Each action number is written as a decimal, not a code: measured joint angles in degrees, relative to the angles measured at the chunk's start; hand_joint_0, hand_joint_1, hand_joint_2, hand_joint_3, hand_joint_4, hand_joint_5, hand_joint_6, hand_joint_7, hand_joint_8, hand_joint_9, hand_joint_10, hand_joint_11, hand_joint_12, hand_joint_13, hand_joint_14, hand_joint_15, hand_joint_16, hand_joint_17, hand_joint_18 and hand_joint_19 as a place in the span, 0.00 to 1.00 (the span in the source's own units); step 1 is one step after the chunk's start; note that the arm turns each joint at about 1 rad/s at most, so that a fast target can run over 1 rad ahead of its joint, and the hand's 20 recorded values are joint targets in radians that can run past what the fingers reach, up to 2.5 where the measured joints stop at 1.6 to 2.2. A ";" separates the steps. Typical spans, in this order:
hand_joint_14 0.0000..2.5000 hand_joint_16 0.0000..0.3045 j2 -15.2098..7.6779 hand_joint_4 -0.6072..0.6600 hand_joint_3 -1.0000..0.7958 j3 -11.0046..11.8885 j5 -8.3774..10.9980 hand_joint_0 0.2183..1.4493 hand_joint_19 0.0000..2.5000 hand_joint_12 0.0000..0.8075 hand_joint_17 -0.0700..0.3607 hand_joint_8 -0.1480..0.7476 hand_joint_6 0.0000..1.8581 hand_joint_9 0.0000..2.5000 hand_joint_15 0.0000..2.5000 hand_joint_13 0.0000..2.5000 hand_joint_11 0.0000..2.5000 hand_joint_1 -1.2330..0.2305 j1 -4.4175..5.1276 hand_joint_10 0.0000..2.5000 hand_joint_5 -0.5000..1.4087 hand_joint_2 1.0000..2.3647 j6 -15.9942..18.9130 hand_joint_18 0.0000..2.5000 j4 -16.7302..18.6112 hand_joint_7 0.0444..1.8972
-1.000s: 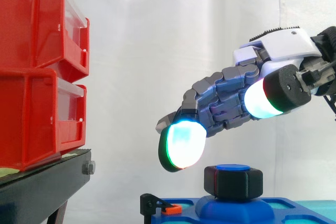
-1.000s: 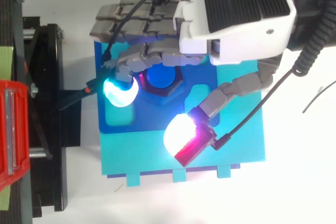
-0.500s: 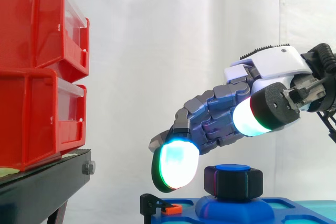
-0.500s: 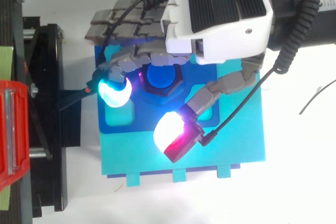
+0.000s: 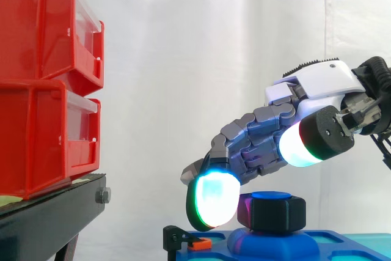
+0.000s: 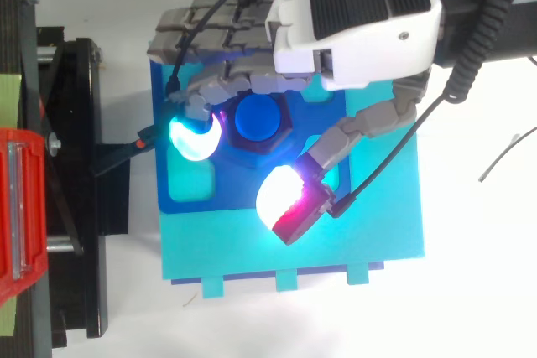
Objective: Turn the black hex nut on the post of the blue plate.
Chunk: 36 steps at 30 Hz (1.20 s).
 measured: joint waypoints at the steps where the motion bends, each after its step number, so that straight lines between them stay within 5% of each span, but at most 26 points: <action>1: 0.00 0.15 0.00 0.62 0.28 0.00 -0.18 0.18 0.00 0.43 0.40 0.42 0.27 0.00 0.00 0.00 0.00 0.54 -0.13 0.00 0.14 0.00 -0.09 0.00 -0.01 0.45; 36: 0.00 0.15 0.06 0.62 0.28 1.24 -6.08 0.18 0.00 0.42 0.40 0.42 0.27 0.00 0.00 0.00 0.00 0.53 -5.20 0.00 0.14 0.00 -2.00 0.00 -0.75 0.45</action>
